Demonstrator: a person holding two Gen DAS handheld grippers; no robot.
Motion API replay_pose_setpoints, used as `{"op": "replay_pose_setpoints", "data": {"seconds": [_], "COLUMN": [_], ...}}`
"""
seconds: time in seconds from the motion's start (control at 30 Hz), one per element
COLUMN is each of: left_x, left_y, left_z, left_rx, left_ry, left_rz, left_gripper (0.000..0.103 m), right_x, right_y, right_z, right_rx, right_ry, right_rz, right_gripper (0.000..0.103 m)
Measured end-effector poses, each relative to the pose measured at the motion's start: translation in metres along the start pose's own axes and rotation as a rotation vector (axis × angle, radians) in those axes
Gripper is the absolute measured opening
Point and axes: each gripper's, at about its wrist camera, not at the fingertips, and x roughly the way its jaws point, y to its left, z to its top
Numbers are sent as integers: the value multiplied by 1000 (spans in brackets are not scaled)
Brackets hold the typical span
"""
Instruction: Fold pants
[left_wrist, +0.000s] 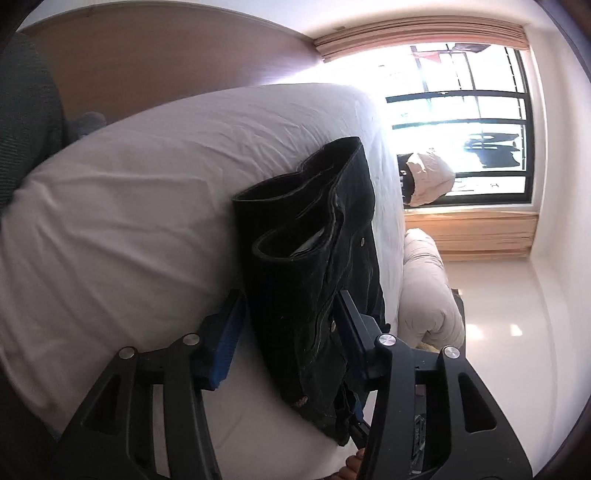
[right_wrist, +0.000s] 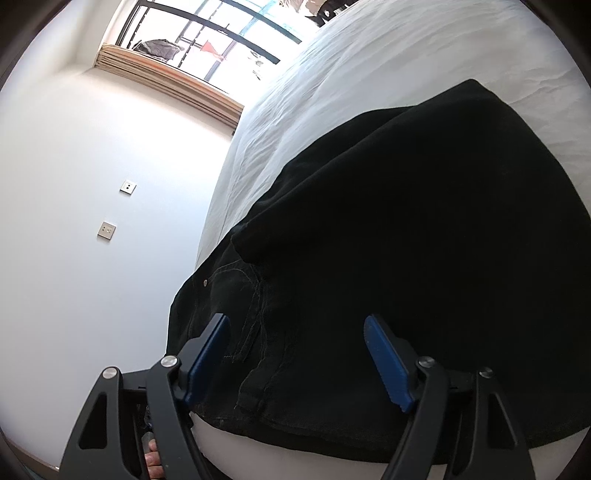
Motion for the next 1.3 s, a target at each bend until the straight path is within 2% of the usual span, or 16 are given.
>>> {"op": "replay_pose_setpoints", "data": {"seconds": [0.2,0.37,0.4,0.43,0.53,0.77,0.97,1.03,1.17,1.3], "left_x": [28,34,33,32,33,26,28,7,1,-7], "left_y": [-4,-4,-2,2,10,11,20,25,18,9], "left_z": [8,11,12,12,12,4,9,8,11,7], "left_rx": [-6,-54,-60,-73,-100,-78,-154,-156,-109,-54], "left_ry": [-51,-14,-8,-3,1,1,3,16,40,36], "left_rz": [-79,-146,-143,-138,-144,-105,-121,-128,-128,-113], "left_gripper": [48,44,41,34,29,27,27,27,13,11], "right_x": [7,4,4,4,4,5,8,8,9,15], "right_y": [4,3,3,2,0,0,1,2,2,17], "right_z": [-1,0,-1,-1,-1,0,-1,0,2,5], "right_rx": [-14,-14,-14,-12,-9,-13,-20,-17,-22,-64], "right_ry": [12,11,9,8,8,11,16,15,23,52], "right_rz": [7,4,4,3,-2,-7,-5,-1,5,53], "right_gripper": [78,77,77,77,76,76,76,76,76,74]}}
